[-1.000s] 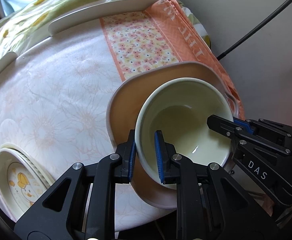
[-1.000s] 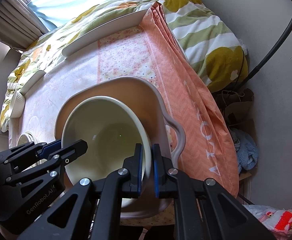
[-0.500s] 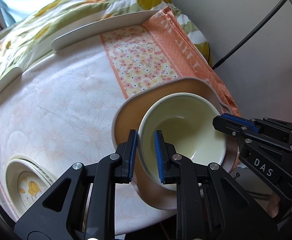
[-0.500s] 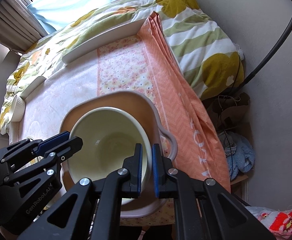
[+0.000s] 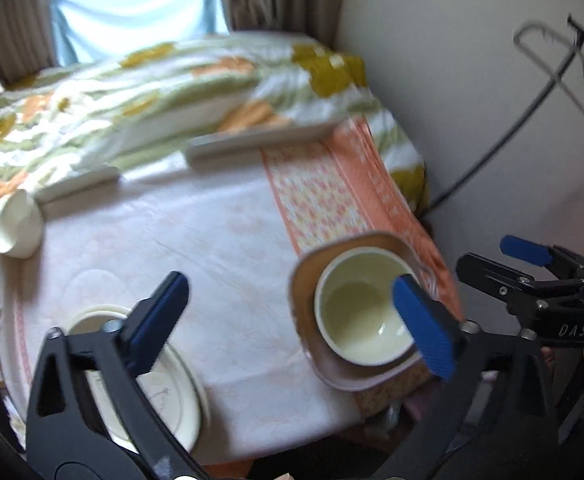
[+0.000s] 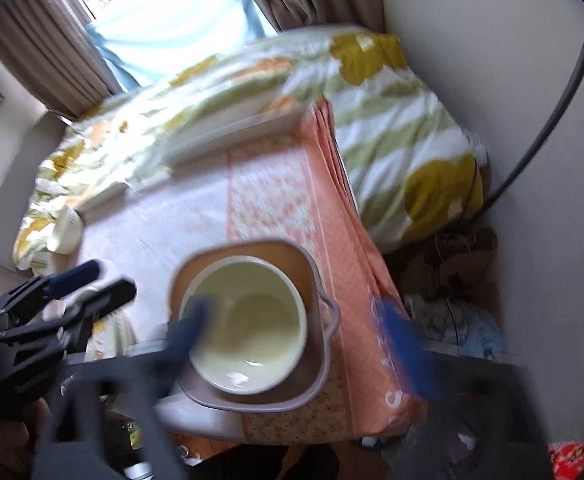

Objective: Organize plates and bowls
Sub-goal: 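Move both grippers to the white ribbed bowl rim and close on it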

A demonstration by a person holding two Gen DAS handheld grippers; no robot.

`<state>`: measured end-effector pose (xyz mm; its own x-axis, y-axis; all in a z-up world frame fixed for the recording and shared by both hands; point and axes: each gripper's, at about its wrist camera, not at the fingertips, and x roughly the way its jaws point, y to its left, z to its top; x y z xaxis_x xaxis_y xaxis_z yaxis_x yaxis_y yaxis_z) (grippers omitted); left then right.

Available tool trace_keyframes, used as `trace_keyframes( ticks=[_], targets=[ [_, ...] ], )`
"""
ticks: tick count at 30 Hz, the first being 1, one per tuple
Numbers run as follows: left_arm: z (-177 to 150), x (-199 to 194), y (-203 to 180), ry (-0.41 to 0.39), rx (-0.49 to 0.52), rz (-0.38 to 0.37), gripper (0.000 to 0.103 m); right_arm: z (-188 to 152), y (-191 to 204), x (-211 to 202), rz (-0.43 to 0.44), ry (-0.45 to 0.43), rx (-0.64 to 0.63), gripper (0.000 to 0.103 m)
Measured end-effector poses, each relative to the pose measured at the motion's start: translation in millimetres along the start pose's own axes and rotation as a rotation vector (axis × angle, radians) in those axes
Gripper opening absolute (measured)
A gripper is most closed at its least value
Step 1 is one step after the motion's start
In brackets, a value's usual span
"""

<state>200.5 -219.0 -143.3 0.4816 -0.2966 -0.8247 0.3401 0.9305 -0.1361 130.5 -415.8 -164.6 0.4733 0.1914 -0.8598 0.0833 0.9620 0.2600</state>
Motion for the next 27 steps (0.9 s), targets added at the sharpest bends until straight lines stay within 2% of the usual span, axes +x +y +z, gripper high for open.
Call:
trace_keyframes(
  ticks=[3, 5, 11, 14, 17, 20, 23, 27],
  targets=[
    [-2.8, -29.5, 13.6, -0.05, -0.019, 0.055, 0.103, 4.9, 9.6, -14.7, 0.015, -0.046, -0.035, 0.103],
    [-6.4, -44.9, 26.1, -0.067, -0.057, 0.078, 0.103, 8.2, 21.1, -22.0, 0.055, -0.077, -0.087, 0.103],
    [-30.5, -86.2, 84.5, -0.108, -0.246, 0.114, 0.103, 11.6, 72.2, -28.9, 0.176, -0.145, -0.275, 0.103],
    [-43.6, -99.2, 122.5, -0.114, -0.344, 0.133, 0.103, 16.4, 108.5, -18.1, 0.268, -0.064, -0.355, 0.103],
    [-54.4, -114.6, 163.6, -0.121, -0.442, 0.141, 0.103, 25.9, 145.6, -7.8, 0.293, -0.012, -0.416, 0.103],
    [-59.6, -126.8, 213.9, -0.125, -0.529, 0.192, 0.103, 35.7, 182.4, -1.6, 0.325, -0.018, -0.469, 0.103],
    [-55.9, -125.8, 267.5, -0.098, -0.583, 0.26, 0.103, 49.3, 225.7, 15.4, 0.306, -0.028, -0.528, 0.103],
    [-47.2, -111.5, 326.1, -0.079, -0.67, 0.26, 0.101, 64.5, 276.6, 54.9, 0.348, 0.023, -0.525, 0.103]
  ],
)
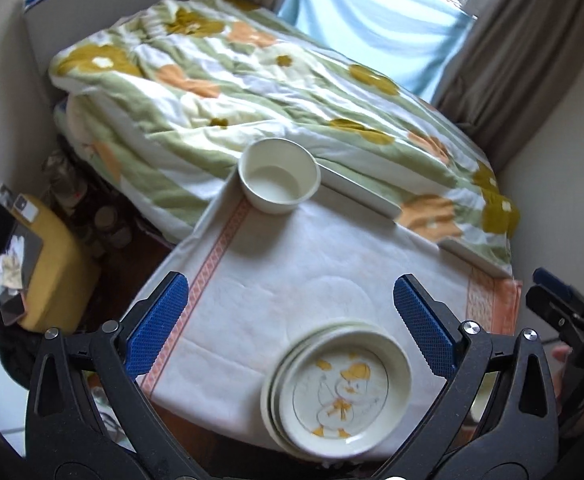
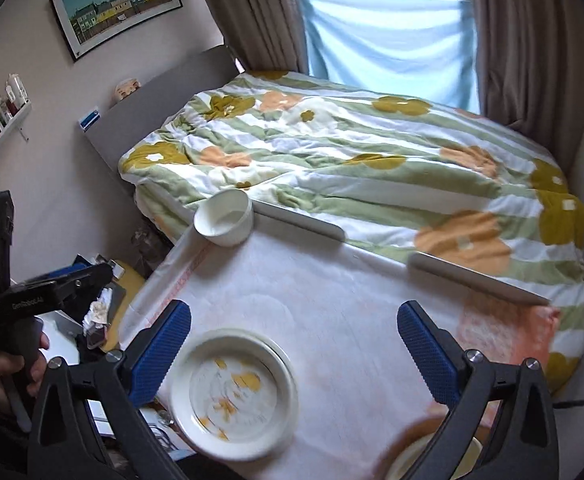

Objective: Organize plates and bowls
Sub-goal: 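Move both grippers to the white ribbed bowl rim and close on it, then lift the white bowl with both grippers, lower it into the cream bowl, open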

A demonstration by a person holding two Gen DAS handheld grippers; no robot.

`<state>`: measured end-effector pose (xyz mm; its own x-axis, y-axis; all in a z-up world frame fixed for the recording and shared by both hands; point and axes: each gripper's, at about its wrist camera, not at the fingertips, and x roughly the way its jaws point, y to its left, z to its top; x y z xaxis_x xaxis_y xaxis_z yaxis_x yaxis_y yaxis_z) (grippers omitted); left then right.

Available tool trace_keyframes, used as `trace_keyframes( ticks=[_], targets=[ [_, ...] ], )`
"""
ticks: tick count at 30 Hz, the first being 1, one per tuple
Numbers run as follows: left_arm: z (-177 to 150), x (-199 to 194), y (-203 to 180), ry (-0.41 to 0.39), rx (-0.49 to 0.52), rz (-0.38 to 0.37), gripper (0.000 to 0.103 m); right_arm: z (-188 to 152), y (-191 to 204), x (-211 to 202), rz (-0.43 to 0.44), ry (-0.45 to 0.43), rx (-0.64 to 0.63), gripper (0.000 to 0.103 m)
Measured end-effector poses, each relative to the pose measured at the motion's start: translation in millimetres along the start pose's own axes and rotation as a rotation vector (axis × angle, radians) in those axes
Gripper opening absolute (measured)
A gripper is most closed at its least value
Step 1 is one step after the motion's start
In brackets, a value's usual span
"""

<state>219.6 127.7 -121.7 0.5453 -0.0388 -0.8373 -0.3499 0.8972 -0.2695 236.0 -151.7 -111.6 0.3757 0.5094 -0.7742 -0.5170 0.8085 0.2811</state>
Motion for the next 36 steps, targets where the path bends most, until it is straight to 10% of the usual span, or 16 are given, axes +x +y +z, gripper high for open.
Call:
trace_keyframes(
  ticks=[7, 16, 26, 36],
  targets=[
    [49.4, 97.1, 36.7, 0.128, -0.14, -0.089, 0.067, 59.5, 23.3, 115.3, 0.021, 0.133, 0.083, 0.102],
    [78.4, 201.8, 63.0, 0.298, -0.184, -0.134, 0.043, 90.2, 30.6, 244.1, 0.035, 0.311, 0.136, 0.068],
    [93.2, 238.0, 83.0, 0.315, -0.214, -0.118, 0.014, 92.0, 33.5, 297.9, 0.058, 0.396, 0.126, 0.035],
    [96.0, 239.9, 82.7, 0.285, -0.178, -0.102, 0.012, 92.4, 36.3, 316.3, 0.068, 0.386, 0.092, 0.01]
  ],
)
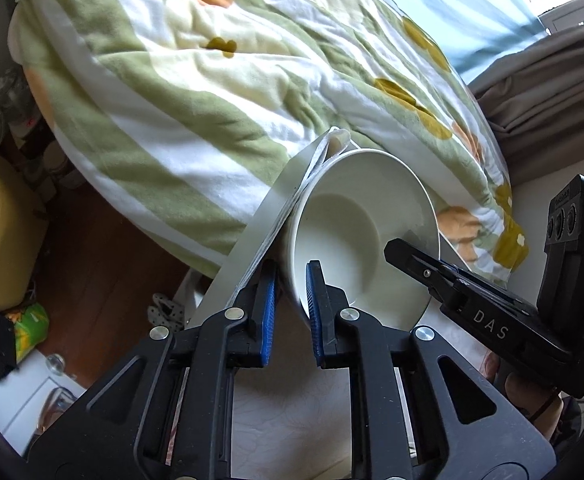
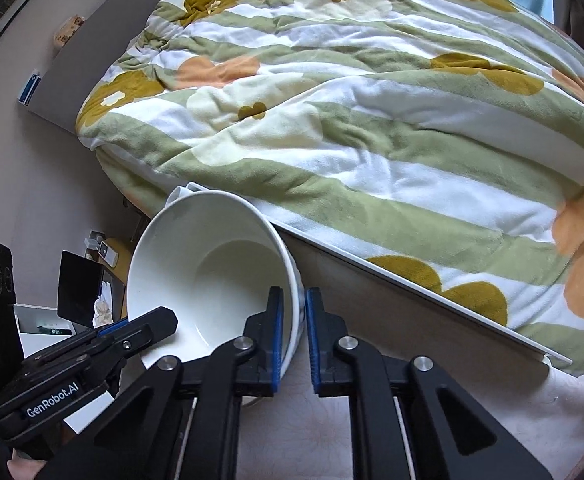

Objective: Organize plates and bowls
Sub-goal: 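Lift the white bowl with both grippers, lower it into the cream bowl, open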

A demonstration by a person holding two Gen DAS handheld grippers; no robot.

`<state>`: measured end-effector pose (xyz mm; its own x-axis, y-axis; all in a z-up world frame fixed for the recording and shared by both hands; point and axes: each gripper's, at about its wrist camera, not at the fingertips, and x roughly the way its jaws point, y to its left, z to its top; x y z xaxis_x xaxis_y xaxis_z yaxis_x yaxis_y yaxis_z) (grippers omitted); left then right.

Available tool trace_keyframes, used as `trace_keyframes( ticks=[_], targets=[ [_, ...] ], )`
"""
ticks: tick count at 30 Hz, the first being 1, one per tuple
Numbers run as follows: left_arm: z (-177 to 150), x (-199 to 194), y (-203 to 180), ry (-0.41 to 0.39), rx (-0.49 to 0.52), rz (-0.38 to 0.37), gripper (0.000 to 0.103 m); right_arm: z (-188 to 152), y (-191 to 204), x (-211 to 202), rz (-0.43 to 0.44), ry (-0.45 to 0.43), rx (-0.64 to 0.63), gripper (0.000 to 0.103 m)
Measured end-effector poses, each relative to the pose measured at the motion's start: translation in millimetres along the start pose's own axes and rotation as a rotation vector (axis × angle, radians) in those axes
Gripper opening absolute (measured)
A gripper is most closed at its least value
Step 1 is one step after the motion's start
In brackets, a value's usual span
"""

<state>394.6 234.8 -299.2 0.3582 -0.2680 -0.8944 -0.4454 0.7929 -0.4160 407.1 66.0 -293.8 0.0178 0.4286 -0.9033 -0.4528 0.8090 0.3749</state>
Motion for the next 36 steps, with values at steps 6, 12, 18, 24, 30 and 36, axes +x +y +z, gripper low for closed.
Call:
trace_keyframes(
  ticks=[6, 12, 18, 24, 30, 36],
  targets=[
    [-2.5, -7.8, -9.6, -0.022, 0.05, 0.021, 0.012, -5.2, 0.5, -6.7, -0.009, -0.013, -0.011, 0.01],
    [-9.6, -21.5, -26.8, -0.037, 0.11, 0.018, 0.012, -14.4, -1.8, -27.2, -0.01, -0.055, 0.013, 0.01],
    [-27.3, -42.0, -60.0, -0.052, 0.196, -0.014, 0.012, -33.7, -12.1, -66.3, -0.024, -0.129, 0.069, 0.01],
    [-65.5, -62.7, -109.3, -0.056, 0.296, -0.05, 0.012, -74.6, -33.3, -123.0, -0.053, -0.214, 0.138, 0.011],
    [-119.7, -77.6, -171.8, -0.058, 0.41, -0.095, 0.012, -132.4, -68.6, -178.6, -0.088, -0.277, 0.225, 0.011],
    [-187.5, -78.9, -238.0, -0.035, 0.52, -0.138, 0.012, -197.9, -110.7, -231.0, -0.123, -0.337, 0.322, 0.011]
  ],
)
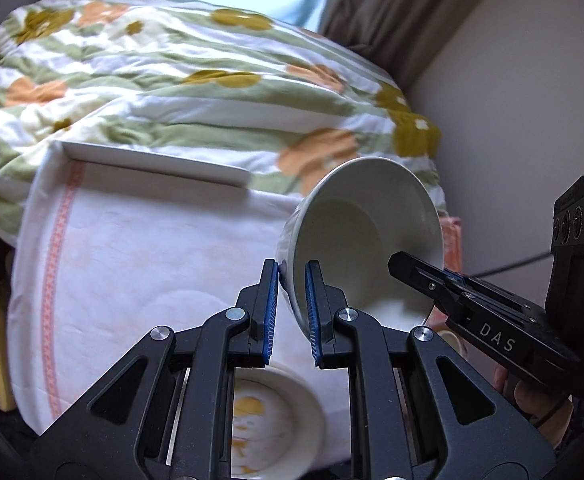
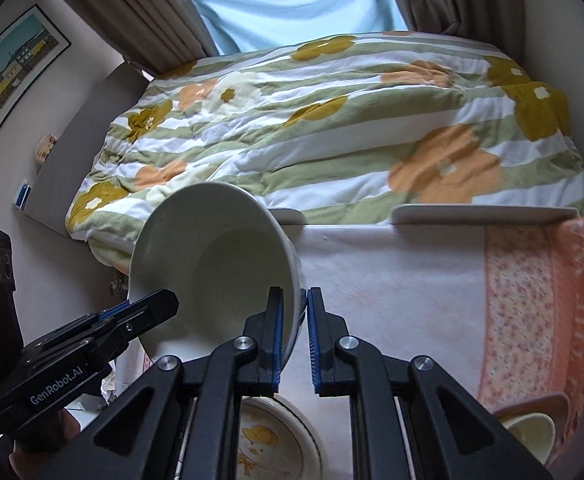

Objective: Organize plates and bowls
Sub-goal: 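Lift the white bowl with both grippers, lower it into the cream bowl, open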

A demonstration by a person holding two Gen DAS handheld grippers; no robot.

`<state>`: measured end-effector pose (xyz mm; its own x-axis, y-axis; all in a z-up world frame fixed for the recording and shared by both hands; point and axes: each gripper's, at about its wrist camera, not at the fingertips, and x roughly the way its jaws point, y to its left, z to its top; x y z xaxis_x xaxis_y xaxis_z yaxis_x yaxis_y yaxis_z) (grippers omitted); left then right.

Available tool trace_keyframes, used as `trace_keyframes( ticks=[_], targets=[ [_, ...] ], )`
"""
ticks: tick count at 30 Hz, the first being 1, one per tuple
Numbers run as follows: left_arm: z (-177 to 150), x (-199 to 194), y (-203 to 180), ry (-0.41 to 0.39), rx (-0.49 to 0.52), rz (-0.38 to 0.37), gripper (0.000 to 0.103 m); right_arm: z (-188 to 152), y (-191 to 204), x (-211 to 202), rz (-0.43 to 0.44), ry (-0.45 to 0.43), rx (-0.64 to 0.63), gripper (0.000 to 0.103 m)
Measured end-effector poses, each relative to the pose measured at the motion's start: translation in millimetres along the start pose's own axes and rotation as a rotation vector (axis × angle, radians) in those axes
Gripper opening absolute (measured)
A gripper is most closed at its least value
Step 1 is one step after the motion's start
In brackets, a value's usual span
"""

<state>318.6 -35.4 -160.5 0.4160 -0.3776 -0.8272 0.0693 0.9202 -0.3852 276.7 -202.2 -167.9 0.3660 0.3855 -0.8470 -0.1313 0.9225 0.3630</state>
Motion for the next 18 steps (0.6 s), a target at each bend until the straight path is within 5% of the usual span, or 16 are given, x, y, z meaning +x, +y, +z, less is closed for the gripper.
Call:
trace_keyframes(
  ticks=[10, 18],
  targets=[
    [-65.7, 24.8, -134.7, 0.044, 0.125, -0.083, 0.012, -60.4, -106.7, -87.5, -0.086, -0.06, 0.112, 0.011],
    [-123.8, 49.8, -192.5, 0.113, 0.151, -0.093, 0.012, -104.3, -165.3, -118.8, -0.128, -0.045, 0.153, 0.011]
  ],
)
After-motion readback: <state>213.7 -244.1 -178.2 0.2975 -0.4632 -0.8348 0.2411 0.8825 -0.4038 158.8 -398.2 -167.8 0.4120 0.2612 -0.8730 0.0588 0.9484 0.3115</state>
